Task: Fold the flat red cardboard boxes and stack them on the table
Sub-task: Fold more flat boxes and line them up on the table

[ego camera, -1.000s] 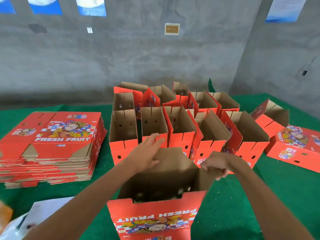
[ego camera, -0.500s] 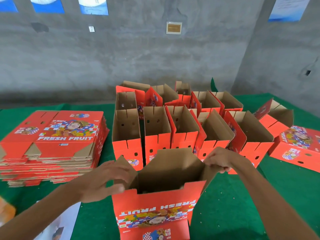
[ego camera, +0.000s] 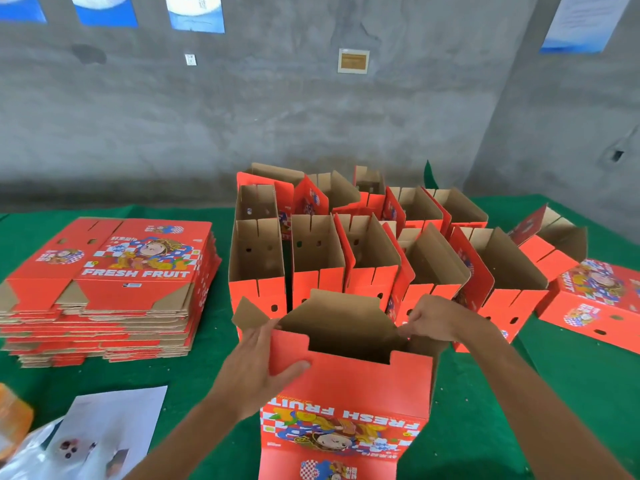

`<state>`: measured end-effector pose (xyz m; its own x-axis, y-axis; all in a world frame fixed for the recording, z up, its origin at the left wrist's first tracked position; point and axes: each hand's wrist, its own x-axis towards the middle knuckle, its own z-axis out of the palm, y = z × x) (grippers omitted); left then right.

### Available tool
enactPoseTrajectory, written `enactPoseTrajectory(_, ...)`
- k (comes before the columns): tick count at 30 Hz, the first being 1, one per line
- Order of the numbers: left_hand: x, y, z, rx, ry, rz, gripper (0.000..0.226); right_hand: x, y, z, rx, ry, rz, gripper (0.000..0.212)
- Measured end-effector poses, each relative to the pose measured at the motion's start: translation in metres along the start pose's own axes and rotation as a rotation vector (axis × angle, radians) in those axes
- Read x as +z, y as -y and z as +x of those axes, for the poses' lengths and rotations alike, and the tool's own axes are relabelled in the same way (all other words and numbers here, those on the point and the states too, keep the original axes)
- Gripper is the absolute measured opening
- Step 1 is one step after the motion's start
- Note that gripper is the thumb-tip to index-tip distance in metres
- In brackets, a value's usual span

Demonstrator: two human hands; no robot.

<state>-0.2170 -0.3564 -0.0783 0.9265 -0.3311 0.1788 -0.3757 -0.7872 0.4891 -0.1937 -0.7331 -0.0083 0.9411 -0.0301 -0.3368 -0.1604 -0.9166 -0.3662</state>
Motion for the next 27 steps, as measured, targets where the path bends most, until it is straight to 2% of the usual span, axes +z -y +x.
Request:
enactPoseTrajectory(2, 0.016, -0.011, -0.001, -0.009, -0.077, 0.057, 0.091, 0.005, -0.003, -0.007, -0.022, -0.09, 0.068, 0.058)
enactPoseTrajectory(4, 0.024, -0.018, -0.004, -0.02, -0.12, 0.205, 0.08, 0.011, -0.006, -0.02, -0.009, -0.202, 0.243, 0.054)
enactPoseTrajectory(7, 0.027, -0.022, -0.009, 0.005, -0.162, 0.397, 0.077, 0.035, -0.009, -0.042, 0.034, -0.363, 0.514, 0.051)
enactPoseTrajectory(10, 0.038, -0.02, -0.01, 0.147, -0.256, 0.365, 0.058, 0.067, -0.016, -0.054, 0.037, -0.519, 0.847, 0.057)
enactPoseTrajectory(12, 0.048, -0.015, -0.008, 0.298, -0.318, 0.25, 0.043, 0.09, -0.008, -0.059, -0.036, -0.484, 1.073, 0.048)
enactPoseTrajectory(13, 0.052, -0.014, -0.007, 0.351, -0.33, 0.172, 0.049, 0.1, -0.003, -0.059, -0.073, -0.457, 1.054, 0.04)
enactPoseTrajectory(15, 0.061, -0.013, -0.008, 0.388, -0.371, 0.07, 0.064, 0.123, 0.006, -0.057, -0.144, -0.491, 0.832, 0.026)
enactPoseTrajectory(16, 0.063, -0.013, -0.01, 0.409, -0.373, 0.043, 0.068, 0.132, 0.011, -0.055, -0.171, -0.524, 0.673, 0.031)
enactPoseTrajectory(17, 0.064, -0.012, -0.011, 0.442, -0.369, 0.02, 0.071, 0.136, 0.016, -0.054, -0.184, -0.539, 0.538, 0.048)
enactPoseTrajectory(19, 0.064, -0.008, -0.013, 0.487, -0.346, -0.038, 0.074, 0.135, 0.02, -0.053, -0.161, -0.517, 0.448, 0.08)
enactPoseTrajectory(21, 0.064, -0.008, -0.017, 0.47, -0.277, -0.084, 0.075, 0.133, 0.013, -0.05, -0.186, -0.49, 0.424, 0.095)
enactPoseTrajectory(24, 0.068, -0.022, -0.024, 0.343, -0.28, -0.269, 0.05, 0.129, 0.004, -0.048, -0.204, -0.447, 0.393, 0.098)
enactPoseTrajectory(27, 0.066, -0.037, -0.027, 0.047, -0.385, -0.619, 0.039, 0.131, 0.001, -0.049, -0.219, -0.541, 0.35, 0.069)
